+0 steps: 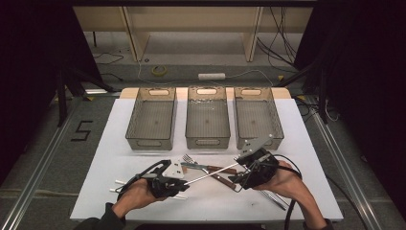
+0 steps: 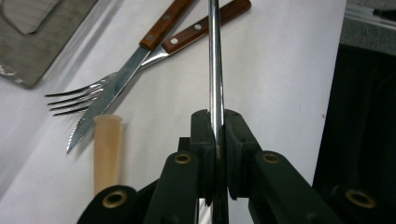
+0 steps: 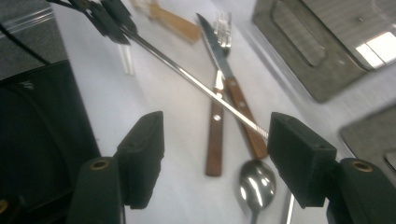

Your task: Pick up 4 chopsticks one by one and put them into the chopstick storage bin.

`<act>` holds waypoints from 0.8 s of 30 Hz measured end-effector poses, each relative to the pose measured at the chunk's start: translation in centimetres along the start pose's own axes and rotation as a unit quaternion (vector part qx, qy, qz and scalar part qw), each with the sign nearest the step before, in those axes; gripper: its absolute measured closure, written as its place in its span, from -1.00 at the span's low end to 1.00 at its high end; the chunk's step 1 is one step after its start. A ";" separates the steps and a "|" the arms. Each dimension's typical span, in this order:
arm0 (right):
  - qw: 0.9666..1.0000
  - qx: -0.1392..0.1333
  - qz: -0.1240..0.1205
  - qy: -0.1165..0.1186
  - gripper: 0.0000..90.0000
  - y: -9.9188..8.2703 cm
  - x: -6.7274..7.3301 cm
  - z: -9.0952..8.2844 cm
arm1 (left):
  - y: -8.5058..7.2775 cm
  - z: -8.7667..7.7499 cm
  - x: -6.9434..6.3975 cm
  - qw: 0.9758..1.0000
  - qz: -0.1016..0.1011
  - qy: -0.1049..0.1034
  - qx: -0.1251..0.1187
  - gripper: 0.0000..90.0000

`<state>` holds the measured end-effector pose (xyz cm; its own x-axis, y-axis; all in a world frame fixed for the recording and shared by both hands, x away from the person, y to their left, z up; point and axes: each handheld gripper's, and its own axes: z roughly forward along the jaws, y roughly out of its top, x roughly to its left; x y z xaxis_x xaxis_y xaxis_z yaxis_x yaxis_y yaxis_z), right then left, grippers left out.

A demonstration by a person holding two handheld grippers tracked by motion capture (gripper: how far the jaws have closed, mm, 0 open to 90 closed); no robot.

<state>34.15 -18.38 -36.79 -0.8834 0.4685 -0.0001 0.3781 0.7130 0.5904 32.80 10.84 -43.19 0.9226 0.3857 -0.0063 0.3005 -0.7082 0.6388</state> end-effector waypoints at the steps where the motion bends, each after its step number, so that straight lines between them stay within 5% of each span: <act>1: 1.000 0.000 0.005 -0.003 -0.18 -0.2 -0.2 -0.1 | 0.0 -0.1 0.1 1.000 -0.005 0.000 -0.003 0.85; 11: 0.998 0.013 0.049 -0.034 -0.21 -3.3 -2.3 -0.6 | -0.1 -1.2 1.0 0.999 -0.035 0.020 -0.018 0.85; 24: 0.993 0.043 0.095 -0.053 -0.30 -5.5 -4.2 -0.3 | -0.8 -3.1 2.9 0.993 -0.091 0.058 -0.047 0.86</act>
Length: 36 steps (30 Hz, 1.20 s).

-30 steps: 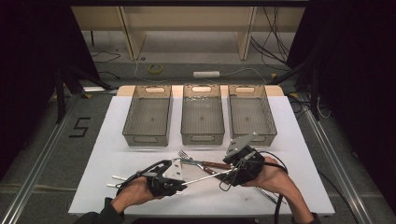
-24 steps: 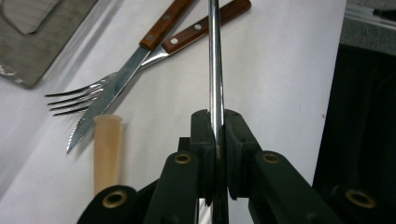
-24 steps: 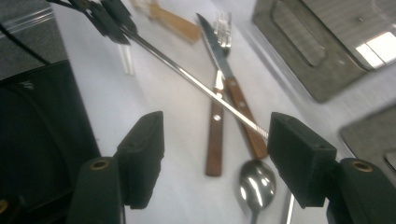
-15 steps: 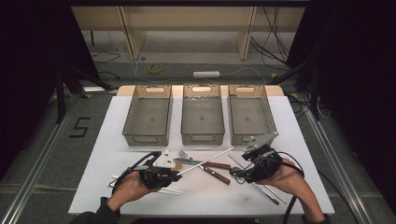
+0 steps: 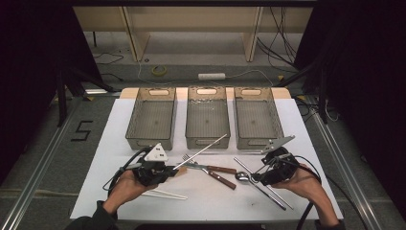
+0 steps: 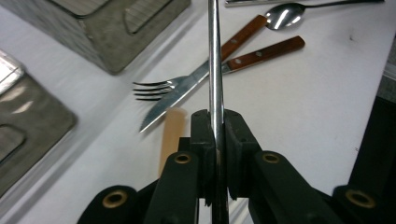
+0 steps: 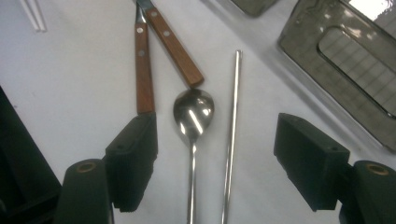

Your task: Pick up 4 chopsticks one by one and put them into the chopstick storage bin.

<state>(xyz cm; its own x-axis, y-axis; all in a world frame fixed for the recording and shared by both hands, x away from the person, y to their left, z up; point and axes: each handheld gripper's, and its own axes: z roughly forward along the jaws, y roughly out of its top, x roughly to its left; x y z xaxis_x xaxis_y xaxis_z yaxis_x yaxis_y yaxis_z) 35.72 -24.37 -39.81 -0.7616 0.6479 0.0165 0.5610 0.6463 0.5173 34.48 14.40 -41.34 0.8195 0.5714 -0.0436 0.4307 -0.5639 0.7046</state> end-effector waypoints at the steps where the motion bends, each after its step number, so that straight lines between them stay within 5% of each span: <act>1: 1.000 0.001 0.001 -0.002 -0.31 -0.1 -0.1 0.1 | 0.0 -0.2 0.2 1.000 -0.005 0.003 -0.002 0.85; 9: 1.000 0.009 0.017 -0.011 -0.29 -1.0 -1.1 0.6 | -0.4 -0.9 1.9 0.999 -0.035 0.033 -0.014 0.85; 21: 0.999 0.024 0.034 -0.023 -0.29 -1.6 -1.6 1.2 | -0.6 -1.8 4.4 0.994 -0.081 0.069 -0.034 0.85; 36: 0.999 0.022 0.041 -0.029 -0.29 -2.4 -1.8 1.0 | -0.2 -2.6 8.9 0.980 -0.150 0.118 -0.055 0.85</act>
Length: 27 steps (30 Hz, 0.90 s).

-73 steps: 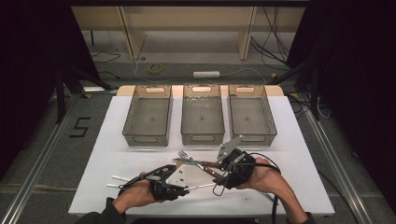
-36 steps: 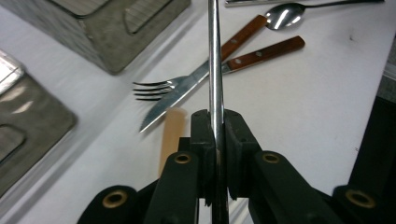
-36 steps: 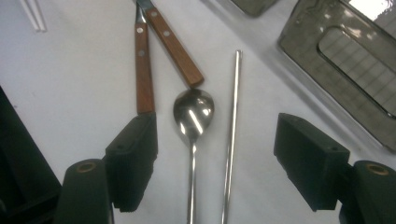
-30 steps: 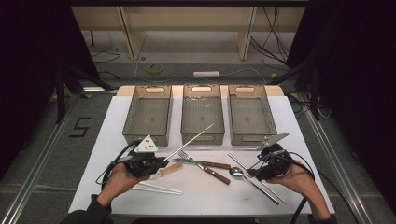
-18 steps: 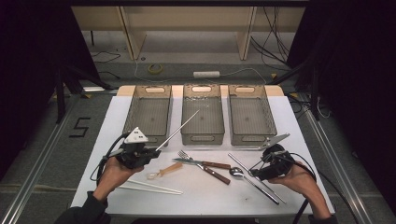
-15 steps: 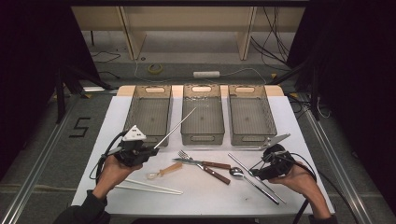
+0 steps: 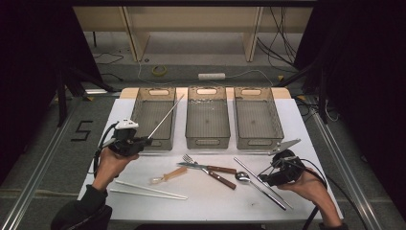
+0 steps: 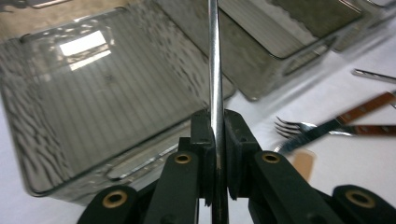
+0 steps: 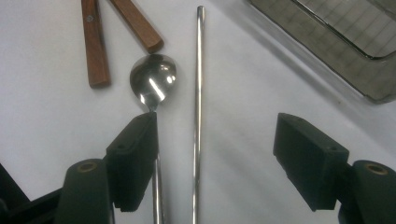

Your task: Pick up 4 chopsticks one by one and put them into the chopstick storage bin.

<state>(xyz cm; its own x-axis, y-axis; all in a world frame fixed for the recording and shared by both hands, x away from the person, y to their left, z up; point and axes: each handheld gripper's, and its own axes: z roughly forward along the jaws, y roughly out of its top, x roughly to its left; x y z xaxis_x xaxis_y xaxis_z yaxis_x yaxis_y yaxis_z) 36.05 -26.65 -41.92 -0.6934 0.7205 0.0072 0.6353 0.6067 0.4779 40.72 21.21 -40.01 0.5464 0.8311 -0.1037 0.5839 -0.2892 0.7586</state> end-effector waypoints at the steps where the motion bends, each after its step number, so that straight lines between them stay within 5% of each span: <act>1: 1.000 -0.001 0.000 -0.001 -0.29 -0.1 0.0 0.0 | 0.1 0.1 0.3 1.000 -0.004 0.003 0.000 0.85; 11: 1.000 0.000 -0.001 0.000 -0.29 -0.5 0.2 0.1 | 1.1 1.8 2.9 0.998 -0.046 0.034 0.005 0.85; 27: 1.000 -0.005 0.000 0.006 -0.29 0.0 0.1 0.1 | 2.4 4.1 5.3 0.995 -0.077 0.057 0.021 0.85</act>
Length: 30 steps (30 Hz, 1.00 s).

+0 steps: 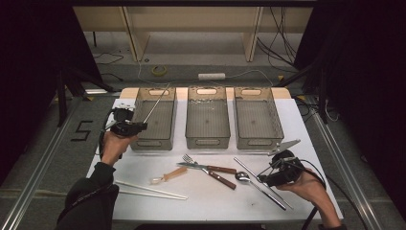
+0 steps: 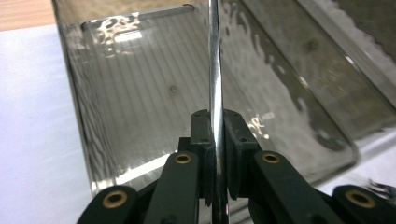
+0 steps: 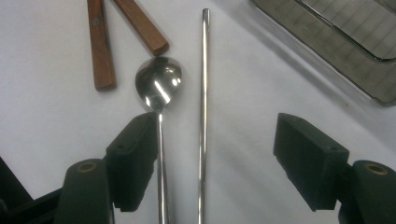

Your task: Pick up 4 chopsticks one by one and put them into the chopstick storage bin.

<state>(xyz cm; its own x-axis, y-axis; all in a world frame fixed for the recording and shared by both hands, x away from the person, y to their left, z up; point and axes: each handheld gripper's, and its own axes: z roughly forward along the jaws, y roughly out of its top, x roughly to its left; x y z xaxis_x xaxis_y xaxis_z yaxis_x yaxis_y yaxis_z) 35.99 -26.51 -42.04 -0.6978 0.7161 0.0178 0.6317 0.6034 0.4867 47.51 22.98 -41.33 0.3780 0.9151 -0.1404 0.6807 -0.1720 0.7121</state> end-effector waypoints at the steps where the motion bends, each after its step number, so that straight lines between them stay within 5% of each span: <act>1: 1.000 0.001 0.001 0.000 -0.29 0.0 0.0 0.0 | 0.0 0.0 0.0 1.000 0.000 0.000 0.000 0.85; 20: 1.000 -0.003 0.001 0.001 -0.29 0.0 -0.1 -0.3 | 0.5 1.2 1.4 0.998 -0.034 0.046 0.022 0.82; 30: 1.000 -0.006 0.002 -0.002 -0.29 0.1 -0.3 -0.5 | 0.2 0.4 0.6 0.998 -0.050 0.040 0.017 0.13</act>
<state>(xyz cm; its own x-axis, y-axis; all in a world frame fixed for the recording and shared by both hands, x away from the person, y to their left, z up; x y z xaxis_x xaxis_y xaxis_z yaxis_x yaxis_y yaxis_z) 36.04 -26.82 -41.57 -0.6936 0.7201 0.0164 0.6309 0.5964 0.4962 48.19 23.36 -41.56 0.2567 0.9544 -0.1525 0.7336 -0.0897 0.6737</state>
